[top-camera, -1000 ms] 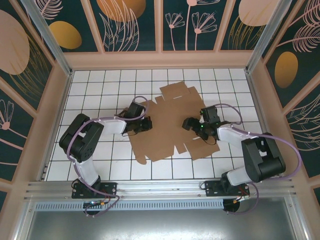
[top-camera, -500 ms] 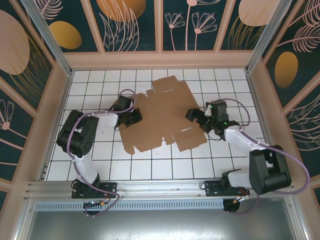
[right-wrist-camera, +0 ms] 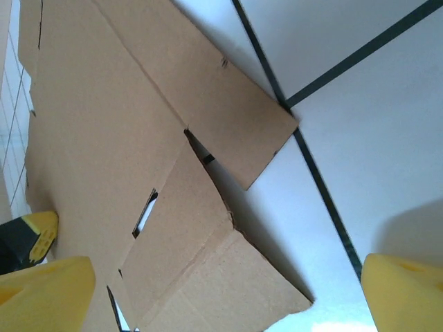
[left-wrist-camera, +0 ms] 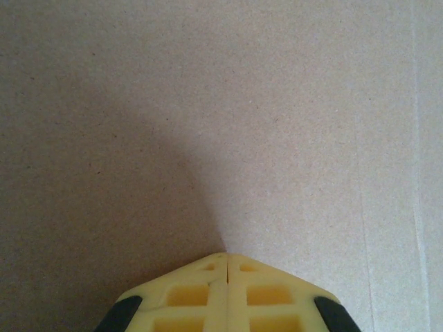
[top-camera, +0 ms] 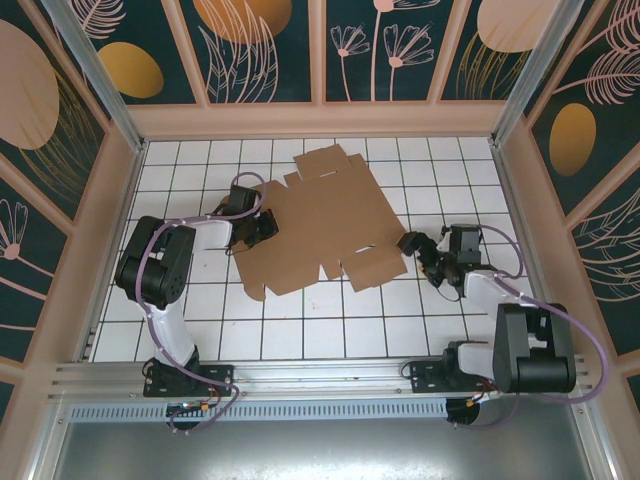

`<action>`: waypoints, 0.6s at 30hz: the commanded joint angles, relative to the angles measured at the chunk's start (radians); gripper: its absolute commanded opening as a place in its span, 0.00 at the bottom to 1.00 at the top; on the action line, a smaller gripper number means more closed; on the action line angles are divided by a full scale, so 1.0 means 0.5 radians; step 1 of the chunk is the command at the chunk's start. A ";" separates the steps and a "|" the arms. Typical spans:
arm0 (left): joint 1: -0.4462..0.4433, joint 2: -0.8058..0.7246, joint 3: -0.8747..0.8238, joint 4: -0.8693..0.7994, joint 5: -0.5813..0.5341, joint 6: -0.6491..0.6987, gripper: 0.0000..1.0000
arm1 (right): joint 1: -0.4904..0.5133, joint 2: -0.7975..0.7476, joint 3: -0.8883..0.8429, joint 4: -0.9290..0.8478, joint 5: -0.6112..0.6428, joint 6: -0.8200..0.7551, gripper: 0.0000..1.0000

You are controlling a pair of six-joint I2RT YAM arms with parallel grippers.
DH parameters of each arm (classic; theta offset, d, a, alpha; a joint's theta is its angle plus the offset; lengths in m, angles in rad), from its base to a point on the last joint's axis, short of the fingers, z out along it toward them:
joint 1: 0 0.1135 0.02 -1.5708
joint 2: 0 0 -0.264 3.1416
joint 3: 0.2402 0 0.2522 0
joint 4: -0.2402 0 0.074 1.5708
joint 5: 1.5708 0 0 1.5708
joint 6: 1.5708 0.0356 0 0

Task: Fold the paper box

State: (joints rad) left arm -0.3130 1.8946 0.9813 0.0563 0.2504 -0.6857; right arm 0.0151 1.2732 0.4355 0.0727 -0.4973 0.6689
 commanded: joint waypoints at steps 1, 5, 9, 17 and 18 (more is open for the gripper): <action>0.031 0.216 -0.084 -0.406 -0.243 0.037 0.00 | -0.004 0.161 0.009 0.297 -0.243 0.057 0.99; 0.029 0.209 -0.043 -0.437 -0.234 0.081 0.00 | 0.030 0.303 0.062 0.298 -0.300 0.003 0.99; 0.028 0.223 -0.030 -0.465 -0.217 0.161 0.00 | 0.070 0.393 0.084 0.357 -0.419 -0.041 0.99; 0.027 0.249 0.127 -0.584 -0.212 0.346 0.00 | 0.359 0.476 0.161 0.346 -0.445 -0.125 0.99; 0.026 0.244 0.145 -0.606 -0.233 0.364 0.00 | 0.363 0.466 0.149 0.361 -0.457 -0.111 0.99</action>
State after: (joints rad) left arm -0.3061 1.9381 1.0801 -0.0299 0.2234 -0.5671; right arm 0.1467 1.4860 0.5274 0.2512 -0.6304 0.6117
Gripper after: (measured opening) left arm 0.059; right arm 0.990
